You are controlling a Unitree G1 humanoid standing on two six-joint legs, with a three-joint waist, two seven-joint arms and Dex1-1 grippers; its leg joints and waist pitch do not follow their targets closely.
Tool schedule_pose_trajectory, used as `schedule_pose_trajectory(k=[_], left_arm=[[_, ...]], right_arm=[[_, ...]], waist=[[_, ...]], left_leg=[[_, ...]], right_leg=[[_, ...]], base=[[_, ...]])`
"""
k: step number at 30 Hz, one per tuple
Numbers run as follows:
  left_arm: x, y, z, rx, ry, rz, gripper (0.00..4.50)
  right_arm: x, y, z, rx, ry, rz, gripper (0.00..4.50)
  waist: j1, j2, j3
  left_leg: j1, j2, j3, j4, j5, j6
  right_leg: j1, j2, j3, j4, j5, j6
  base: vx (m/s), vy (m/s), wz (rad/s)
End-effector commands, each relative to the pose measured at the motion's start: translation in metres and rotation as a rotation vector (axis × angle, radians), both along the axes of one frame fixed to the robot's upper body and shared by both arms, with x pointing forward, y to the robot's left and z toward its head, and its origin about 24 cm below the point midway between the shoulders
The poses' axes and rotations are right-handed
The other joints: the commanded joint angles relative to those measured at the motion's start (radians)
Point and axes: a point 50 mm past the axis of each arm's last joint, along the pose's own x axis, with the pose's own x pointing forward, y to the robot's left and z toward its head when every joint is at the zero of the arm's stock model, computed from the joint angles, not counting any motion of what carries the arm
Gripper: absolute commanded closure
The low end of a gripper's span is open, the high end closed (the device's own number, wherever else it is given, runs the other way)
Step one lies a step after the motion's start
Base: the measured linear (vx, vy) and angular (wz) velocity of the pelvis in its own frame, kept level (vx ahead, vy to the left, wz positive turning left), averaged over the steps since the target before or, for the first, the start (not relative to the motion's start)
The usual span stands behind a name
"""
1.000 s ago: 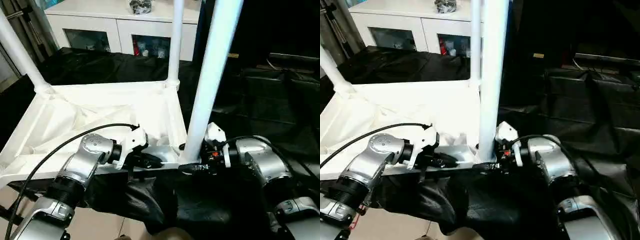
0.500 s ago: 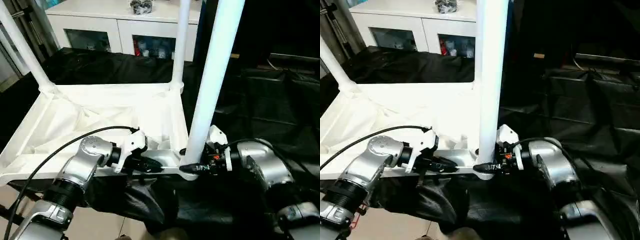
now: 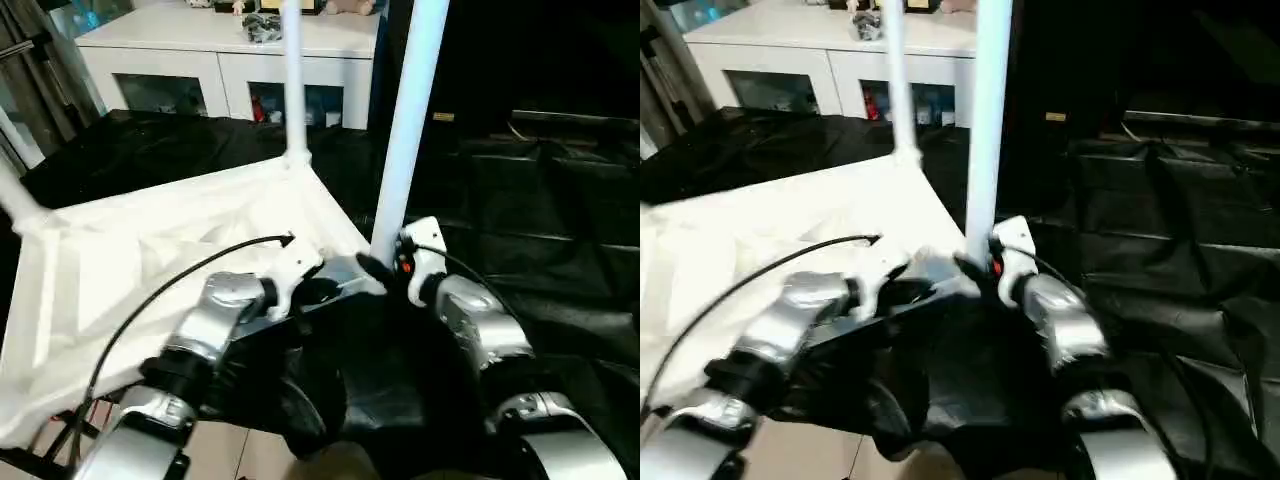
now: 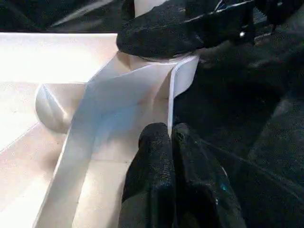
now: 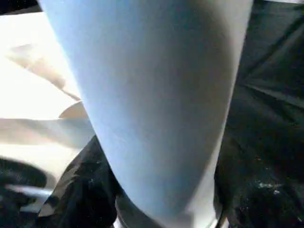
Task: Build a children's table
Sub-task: Rotate leg to tighten
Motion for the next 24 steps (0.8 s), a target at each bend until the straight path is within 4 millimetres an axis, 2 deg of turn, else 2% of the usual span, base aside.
schedule_pose_trajectory(k=[1, 2, 5, 6, 10, 12, 14, 16, 17, 18, 19, 21, 23, 24], left_arm=[[0.007, -0.031, 0.019, -0.049, -0.081, -0.030, 4.50], [0.007, -0.031, 0.019, -0.046, -0.083, -0.035, 4.50], [0.005, -0.029, 0.019, -0.039, -0.086, -0.068, 4.50], [0.003, -0.026, 0.019, -0.039, -0.083, -0.093, 4.50], [0.002, -0.020, 0.019, -0.044, -0.077, -0.122, 4.50], [0.001, -0.017, 0.019, -0.041, -0.075, -0.140, 4.50], [-0.001, -0.010, 0.019, -0.038, -0.064, -0.175, 4.50], [-0.005, -0.002, 0.019, -0.036, -0.044, -0.224, 4.50], [-0.005, -0.002, 0.019, -0.036, -0.044, -0.224, 4.50], [-0.008, 0.002, 0.020, -0.031, -0.033, -0.261, 4.50], [-0.009, 0.007, 0.020, -0.023, -0.022, -0.284, 4.50], [-0.012, 0.016, 0.019, 0.002, 0.000, -0.321, 4.50], [-0.012, 0.017, 0.019, 0.007, 0.003, -0.329, 4.50], [-0.014, 0.024, 0.019, 0.024, 0.017, -0.353, 4.50]], right_arm=[[-0.021, 0.050, -0.025, 0.045, 0.139, 0.157, 1.75], [-0.019, 0.050, -0.024, 0.056, 0.135, 0.150, 1.40], [-0.016, 0.052, -0.018, 0.092, 0.129, 0.162, 1.31], [-0.015, 0.051, -0.017, 0.088, 0.122, 0.184, 1.14], [-0.014, 0.045, -0.014, 0.070, 0.106, 0.217, 0.82], [-0.013, 0.042, -0.012, 0.070, 0.098, 0.236, 0.53], [-0.013, 0.036, -0.008, 0.056, 0.070, 0.298, 0.45], [-0.016, 0.028, -0.004, 0.040, 0.044, 0.410, 0.35], [-0.016, 0.028, -0.004, 0.040, 0.044, 0.410, 0.35], [-0.019, 0.023, 0.000, 0.036, 0.027, 0.492, 0.35], [-0.022, 0.018, 0.002, 0.040, 0.027, 0.552, 0.35], [-0.026, 0.008, 0.007, 0.026, 0.028, 0.646, 0.35], [-0.027, 0.006, 0.008, 0.021, 0.029, 0.661, 0.35], [-0.030, -0.001, 0.010, 0.005, 0.035, 0.725, 0.35]], waist=[[-0.003, -0.002, -0.039], [-0.004, -0.002, -0.040], [-0.006, -0.002, -0.043], [-0.006, -0.004, -0.043], [-0.007, -0.004, -0.044], [-0.006, -0.007, -0.044], [-0.004, -0.007, -0.048], [0.000, -0.004, -0.055], [0.000, -0.004, -0.055], [0.001, -0.001, -0.056], [0.004, -0.002, -0.059], [0.014, 0.000, -0.063], [0.018, 0.000, -0.064], [0.022, -0.002, -0.062]], left_leg=[[0.001, 0.006, -0.004, -0.080, -0.414, 0.001], [0.000, 0.007, -0.004, -0.080, -0.410, 0.002], [-0.004, 0.008, -0.001, -0.080, -0.379, 0.013], [-0.005, 0.008, 0.000, -0.080, -0.371, 0.017], [-0.007, 0.008, 0.002, -0.080, -0.357, 0.025], [-0.007, 0.009, 0.004, -0.079, -0.331, 0.029], [-0.012, 0.009, 0.005, -0.077, -0.298, 0.037], [-0.014, 0.012, 0.006, -0.071, -0.247, 0.053], [-0.014, 0.012, 0.006, -0.071, -0.247, 0.053], [-0.016, 0.013, 0.010, -0.065, -0.188, 0.072], [-0.016, 0.014, 0.009, -0.063, -0.171, 0.080], [-0.016, 0.016, 0.013, -0.053, -0.116, 0.121], [-0.016, 0.015, 0.014, -0.051, -0.110, 0.131], [-0.013, 0.016, 0.014, -0.053, -0.127, 0.131]], right_leg=[[0.026, -0.038, 0.025, -0.107, -0.451, -0.143], [0.027, -0.037, 0.026, -0.105, -0.437, -0.149], [0.031, -0.037, 0.028, -0.096, -0.361, -0.179], [0.033, -0.036, 0.028, -0.095, -0.345, -0.186], [0.036, -0.038, 0.029, -0.094, -0.339, -0.192], [0.037, -0.040, 0.031, -0.094, -0.325, -0.197], [0.043, -0.041, 0.031, -0.089, -0.290, -0.206], [0.048, -0.040, 0.028, -0.080, -0.205, -0.229], [0.048, -0.040, 0.028, -0.080, -0.205, -0.229], [0.047, -0.037, 0.028, -0.069, -0.097, -0.261], [0.052, -0.035, 0.025, -0.064, -0.066, -0.269], [0.049, -0.032, 0.023, -0.052, 0.054, -0.302], [0.049, -0.032, 0.022, -0.050, 0.072, -0.310], [0.048, -0.034, 0.021, -0.052, 0.053, -0.316]], base=[[0.000, 0.000, 0.00], [0.000, 0.000, 0.00], [0.000, 0.000, 0.00], [0.000, 0.000, 0.00], [0.000, 0.000, 0.00], [0.000, 0.000, 0.00], [0.000, 0.000, 0.00], [0.000, 0.000, 0.00], [0.000, 0.000, 0.00], [0.000, 0.000, 0.00], [0.000, 0.000, 0.00], [0.000, 0.000, 0.00], [0.000, 0.000, 0.00], [0.000, 0.000, 0.00]])
